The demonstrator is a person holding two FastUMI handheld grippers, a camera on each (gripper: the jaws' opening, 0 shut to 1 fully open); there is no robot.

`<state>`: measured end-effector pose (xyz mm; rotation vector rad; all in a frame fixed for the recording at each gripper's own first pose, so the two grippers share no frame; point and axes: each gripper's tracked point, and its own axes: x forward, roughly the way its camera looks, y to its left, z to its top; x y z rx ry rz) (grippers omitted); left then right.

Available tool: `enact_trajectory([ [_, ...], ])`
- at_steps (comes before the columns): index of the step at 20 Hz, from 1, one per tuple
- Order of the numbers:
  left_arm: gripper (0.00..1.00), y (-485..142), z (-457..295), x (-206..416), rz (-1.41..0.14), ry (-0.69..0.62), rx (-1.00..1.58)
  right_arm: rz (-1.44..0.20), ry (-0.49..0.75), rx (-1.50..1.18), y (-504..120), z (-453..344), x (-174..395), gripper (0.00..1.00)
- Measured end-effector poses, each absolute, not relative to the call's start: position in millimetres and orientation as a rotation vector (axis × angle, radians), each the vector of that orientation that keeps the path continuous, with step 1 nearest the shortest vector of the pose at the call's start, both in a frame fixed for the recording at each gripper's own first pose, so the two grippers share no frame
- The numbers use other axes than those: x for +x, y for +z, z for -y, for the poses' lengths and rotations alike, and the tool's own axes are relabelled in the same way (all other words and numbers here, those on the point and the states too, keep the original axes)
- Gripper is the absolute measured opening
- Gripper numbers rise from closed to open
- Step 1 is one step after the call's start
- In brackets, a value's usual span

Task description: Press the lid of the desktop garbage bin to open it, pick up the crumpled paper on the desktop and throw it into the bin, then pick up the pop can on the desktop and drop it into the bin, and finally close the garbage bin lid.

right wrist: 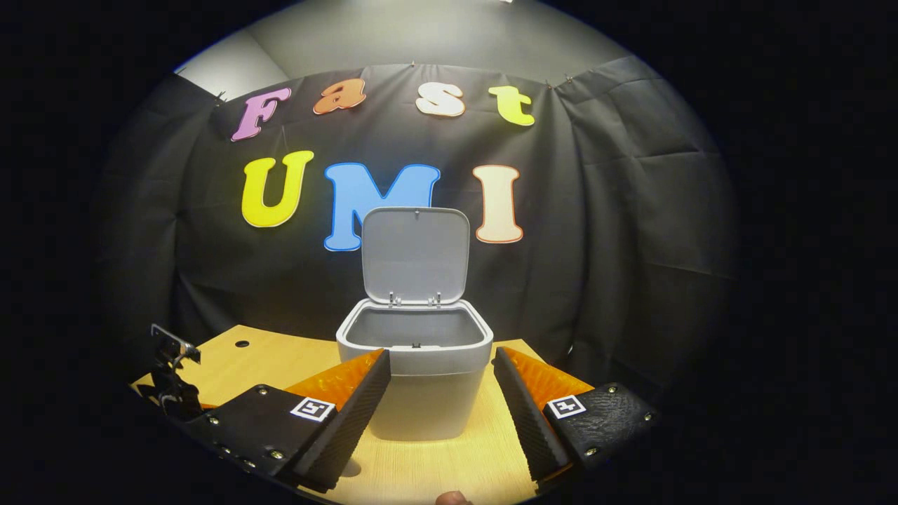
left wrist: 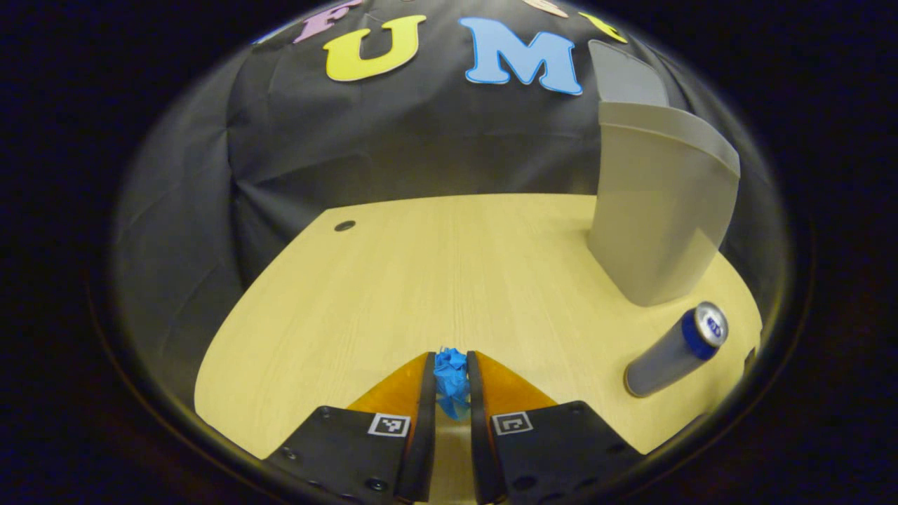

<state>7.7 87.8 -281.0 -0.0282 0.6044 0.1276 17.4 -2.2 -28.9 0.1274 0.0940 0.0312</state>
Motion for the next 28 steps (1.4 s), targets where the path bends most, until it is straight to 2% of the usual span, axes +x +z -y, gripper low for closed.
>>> enact_trajectory([
  [9,0.27,-158,-54,51,-0.402,0.085,-0.059,-0.085,0.027,0.109,-29,12,22,0.95],
  [11,0.31,-134,-41,60,-0.365,0.06,-0.058,-0.081,0.019,0.091,-29,15,20,0.95],
  [15,0.3,-87,-10,82,-0.285,-0.003,-0.051,-0.071,0.005,0.094,-26,22,20,0.95],
  [21,0.28,-33,48,115,-0.177,-0.098,-0.039,-0.067,-0.052,0.101,-28,46,19,0.95],
  [28,0.3,-14,112,144,-0.106,-0.198,-0.02,-0.089,-0.145,0.114,-40,82,17,0.95],
])
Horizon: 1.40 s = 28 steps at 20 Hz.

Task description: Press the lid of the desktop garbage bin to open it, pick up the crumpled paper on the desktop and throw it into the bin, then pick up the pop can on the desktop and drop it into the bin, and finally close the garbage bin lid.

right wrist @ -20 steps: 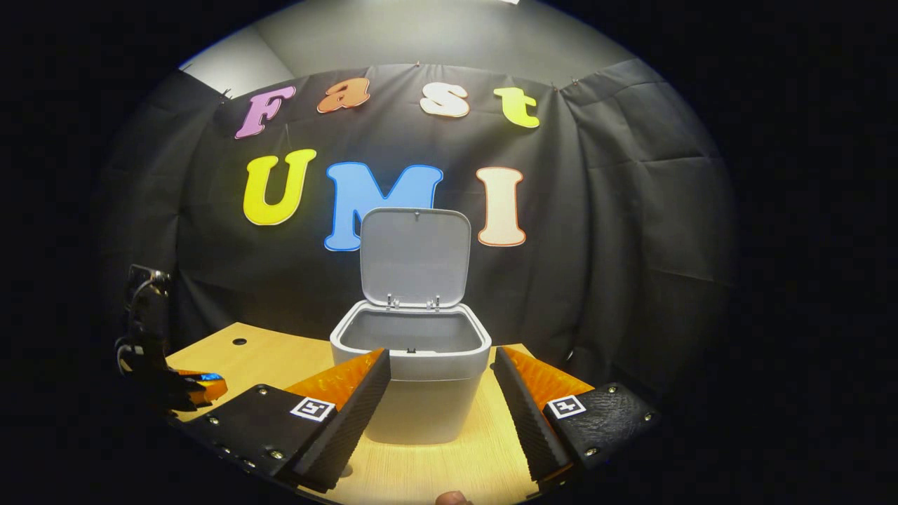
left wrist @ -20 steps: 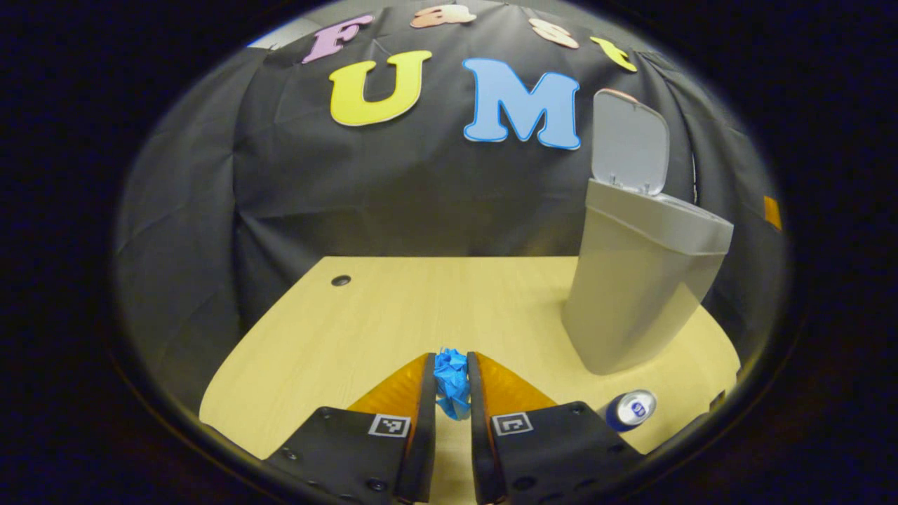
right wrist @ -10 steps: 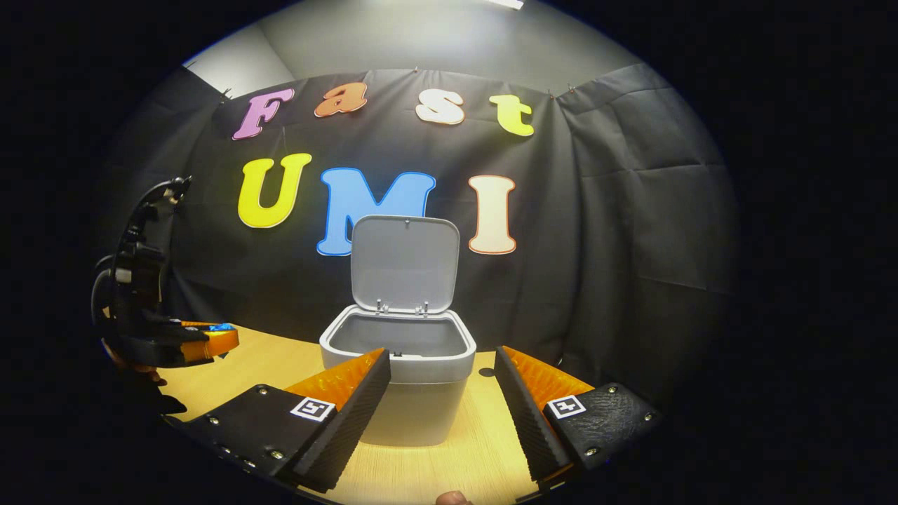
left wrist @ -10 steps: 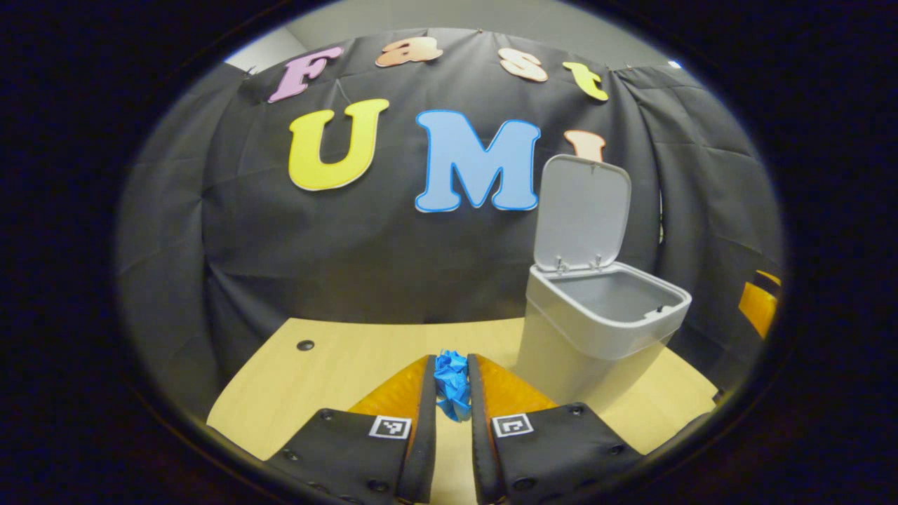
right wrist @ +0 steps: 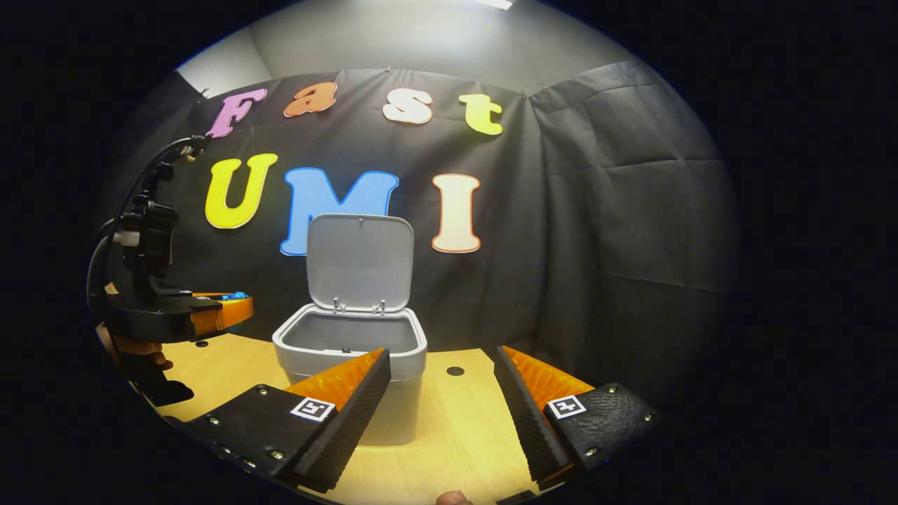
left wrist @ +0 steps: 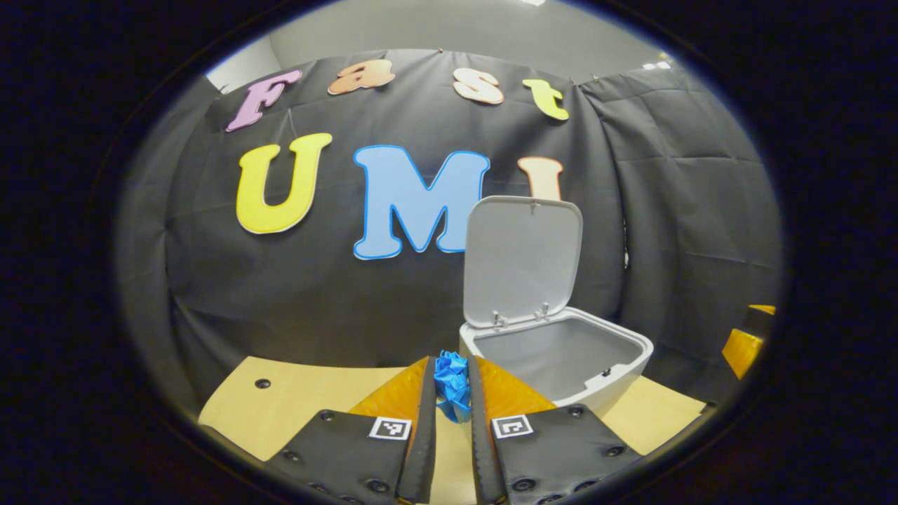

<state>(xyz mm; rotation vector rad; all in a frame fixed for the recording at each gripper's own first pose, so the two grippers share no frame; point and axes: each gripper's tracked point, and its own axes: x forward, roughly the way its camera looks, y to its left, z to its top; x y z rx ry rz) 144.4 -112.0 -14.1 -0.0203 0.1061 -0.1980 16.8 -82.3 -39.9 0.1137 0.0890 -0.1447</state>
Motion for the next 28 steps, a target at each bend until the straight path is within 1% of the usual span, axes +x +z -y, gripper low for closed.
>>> enact_trajectory([
  [5,0.3,-15,155,160,-0.092,-0.278,-0.021,-0.13,-0.18,0.124,-55,96,11,0.95],
  [6,0.28,-17,163,162,-0.09,-0.291,-0.022,-0.134,-0.18,0.123,-56,97,11,0.95],
  [9,0.28,-19,181,165,-0.09,-0.325,-0.04,-0.138,-0.173,0.115,-57,99,9,0.95],
  [10,0.3,-20,188,165,-0.093,-0.337,-0.044,-0.137,-0.17,0.115,-56,99,10,0.95],
  [13,0.3,-23,200,169,-0.095,-0.355,-0.05,-0.131,-0.159,0.122,-56,100,8,0.95],
  [14,0.28,-25,204,170,-0.096,-0.359,-0.048,-0.131,-0.154,0.124,-56,101,9,0.94],
  [17,0.31,-28,209,174,-0.103,-0.355,-0.035,-0.131,-0.139,0.117,-58,102,6,0.94],
  [19,0.35,-30,210,176,-0.103,-0.35,-0.02,-0.131,-0.13,0.11,-58,104,4,0.95],
  [21,0.41,-30,210,176,-0.104,-0.343,-0.013,-0.13,-0.117,0.108,-58,107,4,0.94],
  [24,0.46,-33,211,172,-0.118,-0.335,-0.009,-0.131,-0.083,0.111,-58,106,7,0.94],
  [28,0.76,-36,206,168,-0.131,-0.328,-0.021,-0.137,-0.024,0.11,-60,97,11,0.94],
])
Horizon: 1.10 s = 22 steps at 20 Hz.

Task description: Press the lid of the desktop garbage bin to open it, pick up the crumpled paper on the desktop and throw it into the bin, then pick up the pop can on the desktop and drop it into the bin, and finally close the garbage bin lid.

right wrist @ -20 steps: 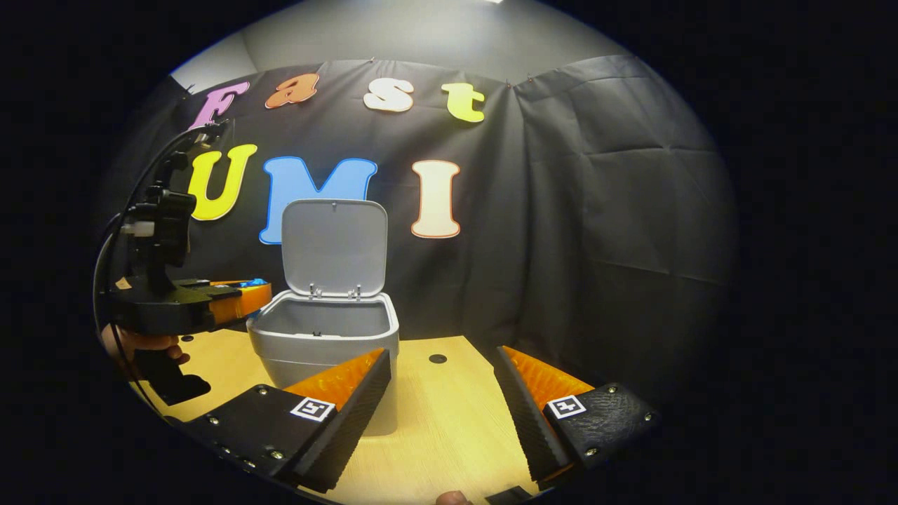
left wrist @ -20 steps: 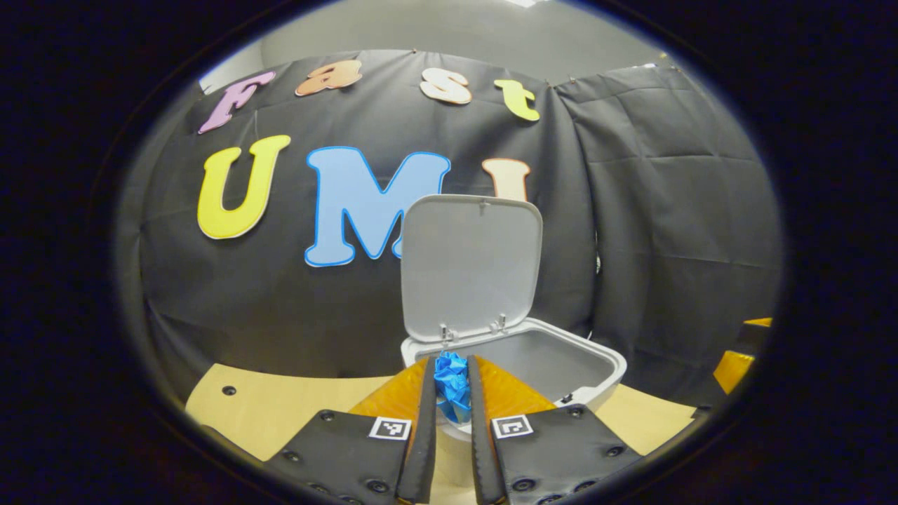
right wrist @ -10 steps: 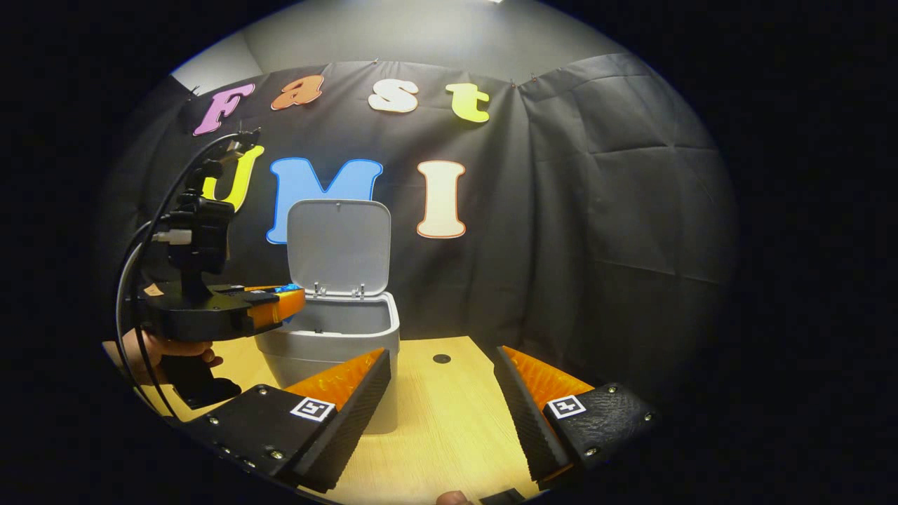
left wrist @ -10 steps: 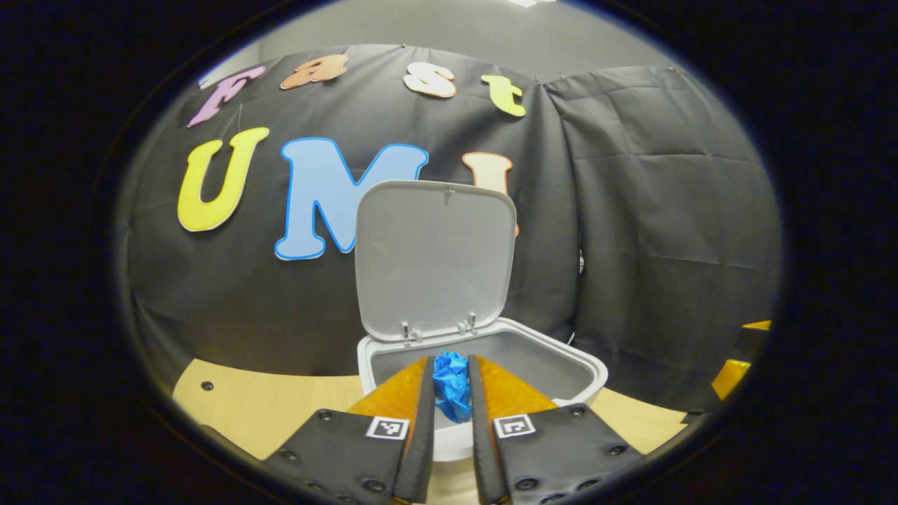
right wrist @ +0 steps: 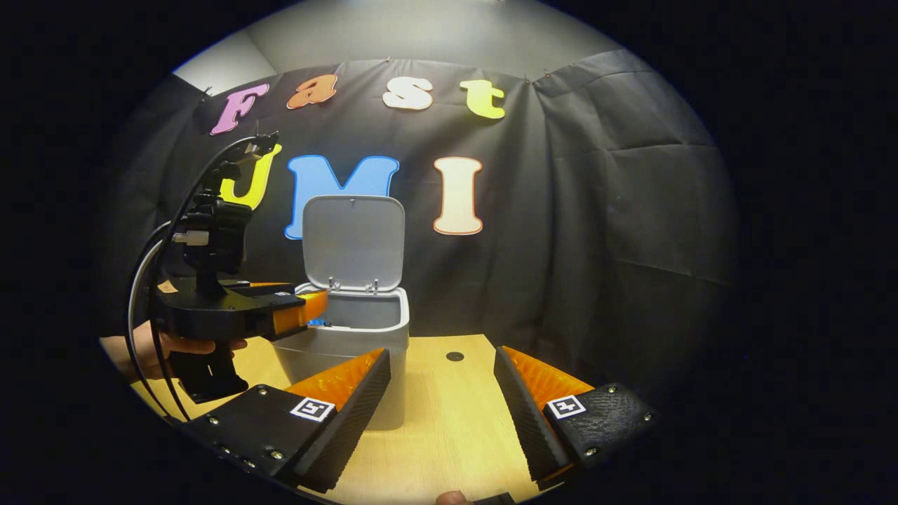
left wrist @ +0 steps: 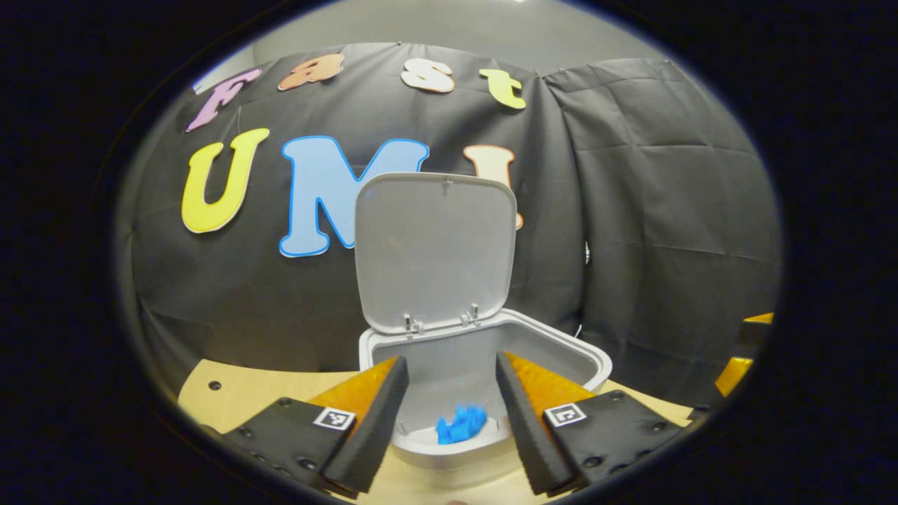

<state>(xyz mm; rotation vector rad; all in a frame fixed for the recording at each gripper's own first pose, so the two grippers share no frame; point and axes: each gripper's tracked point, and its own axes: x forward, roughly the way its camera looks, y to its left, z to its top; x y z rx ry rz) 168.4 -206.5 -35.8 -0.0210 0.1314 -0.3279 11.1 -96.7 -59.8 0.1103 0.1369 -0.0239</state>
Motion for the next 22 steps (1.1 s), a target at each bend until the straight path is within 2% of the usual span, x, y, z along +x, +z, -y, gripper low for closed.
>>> enact_trajectory([
  [3,1.0,-33,196,161,-0.132,-0.326,-0.039,-0.106,-0.023,0.083,-53,90,14,0.95],
  [5,0.94,-29,182,151,-0.128,-0.317,-0.049,-0.103,-0.014,0.085,-52,78,15,0.95],
  [6,1.0,-26,173,147,-0.12,-0.308,-0.053,-0.104,0.004,0.098,-50,67,15,0.94],
  [14,0.99,-12,95,108,-0.067,-0.225,-0.061,-0.106,0.124,0.119,-50,-8,18,0.94],
  [22,0.98,-21,30,70,-0.074,-0.137,-0.063,-0.174,0.261,0.116,-73,-76,19,0.95],
])
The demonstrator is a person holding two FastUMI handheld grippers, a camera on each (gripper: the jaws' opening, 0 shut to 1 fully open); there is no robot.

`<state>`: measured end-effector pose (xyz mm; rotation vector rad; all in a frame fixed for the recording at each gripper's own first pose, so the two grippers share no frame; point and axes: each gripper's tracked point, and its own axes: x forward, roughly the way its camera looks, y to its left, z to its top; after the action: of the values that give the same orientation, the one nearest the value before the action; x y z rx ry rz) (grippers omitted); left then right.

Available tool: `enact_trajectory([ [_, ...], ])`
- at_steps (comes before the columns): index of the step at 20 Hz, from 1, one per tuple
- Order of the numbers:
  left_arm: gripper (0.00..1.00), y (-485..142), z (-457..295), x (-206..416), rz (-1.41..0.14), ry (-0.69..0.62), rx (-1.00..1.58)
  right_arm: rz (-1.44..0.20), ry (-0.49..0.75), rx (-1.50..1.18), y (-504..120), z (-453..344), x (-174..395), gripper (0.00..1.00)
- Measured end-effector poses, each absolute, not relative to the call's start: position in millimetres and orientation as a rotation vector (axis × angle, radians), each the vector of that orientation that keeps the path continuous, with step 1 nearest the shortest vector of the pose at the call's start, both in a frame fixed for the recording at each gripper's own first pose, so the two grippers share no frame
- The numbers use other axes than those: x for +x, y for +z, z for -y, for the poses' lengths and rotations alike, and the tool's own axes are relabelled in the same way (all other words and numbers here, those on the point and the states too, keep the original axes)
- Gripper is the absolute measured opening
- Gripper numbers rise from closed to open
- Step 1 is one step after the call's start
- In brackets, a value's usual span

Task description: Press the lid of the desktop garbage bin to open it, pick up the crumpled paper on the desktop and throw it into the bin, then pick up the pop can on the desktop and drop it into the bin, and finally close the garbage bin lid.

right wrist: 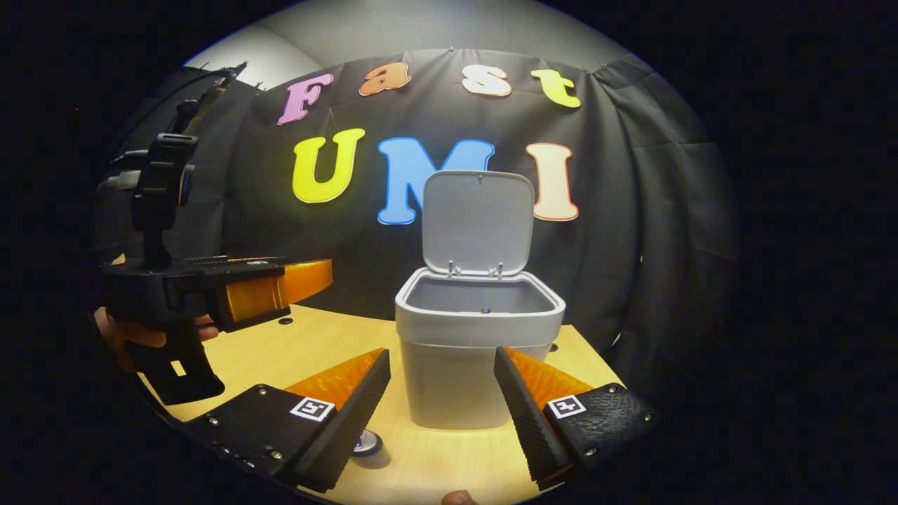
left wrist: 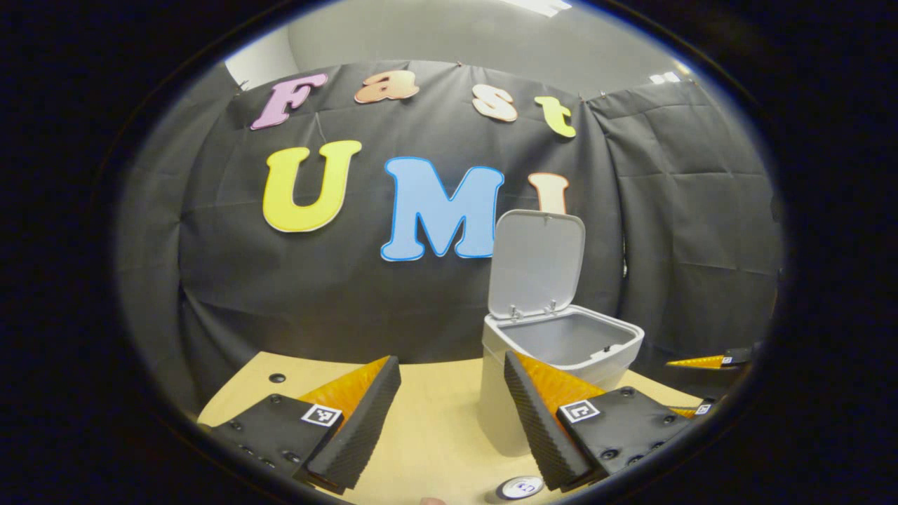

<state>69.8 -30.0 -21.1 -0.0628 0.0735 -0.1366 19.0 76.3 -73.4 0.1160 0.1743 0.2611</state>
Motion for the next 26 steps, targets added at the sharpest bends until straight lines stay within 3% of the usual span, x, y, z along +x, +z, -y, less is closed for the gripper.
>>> enact_trajectory([
  [14,0.99,-37,-46,0,-0.109,-0.005,-0.06,-0.445,0.432,0.103,-167,-169,8,0.95],
  [26,0.99,-47,-79,-34,-0.136,0.074,-0.066,-0.677,0.448,0.118,-244,-196,4,0.95],
])
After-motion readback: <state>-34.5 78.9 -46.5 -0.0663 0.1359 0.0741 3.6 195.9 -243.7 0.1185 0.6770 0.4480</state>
